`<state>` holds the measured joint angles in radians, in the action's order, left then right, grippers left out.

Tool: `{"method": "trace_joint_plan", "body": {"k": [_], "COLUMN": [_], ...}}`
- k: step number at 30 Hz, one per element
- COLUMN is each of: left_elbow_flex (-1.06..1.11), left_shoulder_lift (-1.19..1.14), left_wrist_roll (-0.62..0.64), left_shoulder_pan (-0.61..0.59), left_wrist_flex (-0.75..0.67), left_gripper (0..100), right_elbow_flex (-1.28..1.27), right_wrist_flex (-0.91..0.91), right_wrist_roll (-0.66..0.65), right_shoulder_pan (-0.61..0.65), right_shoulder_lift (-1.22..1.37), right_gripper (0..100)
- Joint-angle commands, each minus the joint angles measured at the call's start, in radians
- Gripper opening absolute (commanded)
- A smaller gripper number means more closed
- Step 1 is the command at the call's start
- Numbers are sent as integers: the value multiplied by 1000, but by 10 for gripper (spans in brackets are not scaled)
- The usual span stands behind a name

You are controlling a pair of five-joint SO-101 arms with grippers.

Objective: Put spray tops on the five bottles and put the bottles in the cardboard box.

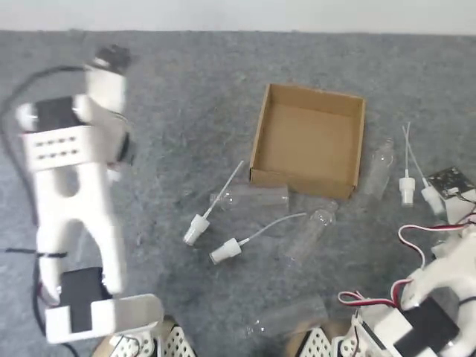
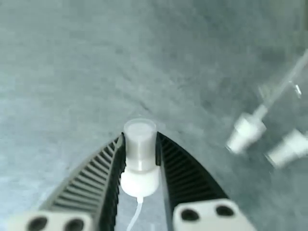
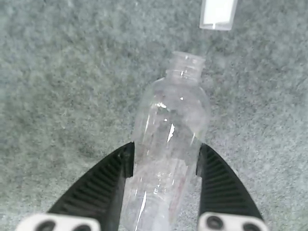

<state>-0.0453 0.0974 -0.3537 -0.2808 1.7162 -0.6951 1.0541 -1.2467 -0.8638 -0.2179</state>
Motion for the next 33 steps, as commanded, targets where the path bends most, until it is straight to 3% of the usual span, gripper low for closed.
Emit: {"method": "trace_joint_plan", "body": {"k": [1, 6, 11, 16, 27, 33], "left_elbow_flex": [209, 484, 619, 684, 739, 613], "left_shoulder_lift": [60, 49, 49, 49, 48, -100], "left_wrist_roll": [58, 170, 279, 287, 269, 201], "left_shoulder_pan": [97, 201, 275, 275, 273, 279], "left_wrist_flex": [-166, -525, -697, -736, -845, -778], "left_gripper": [12, 13, 45, 155, 160, 160], "right_elbow_flex": [-11, -37, -83, -123, -123, -120], "right_wrist_flex": [-2, -7, -117, -145, -136, -136], "right_wrist_roll": [-17, -17, -17, -17, -12, -12], "right_shoulder_pan": [-8, -4, -10, -10, -21, -87], "right_shoulder_lift": [-4, -4, -4, -12, -16, -16], "right_gripper": [149, 149, 149, 149, 149, 149]}}
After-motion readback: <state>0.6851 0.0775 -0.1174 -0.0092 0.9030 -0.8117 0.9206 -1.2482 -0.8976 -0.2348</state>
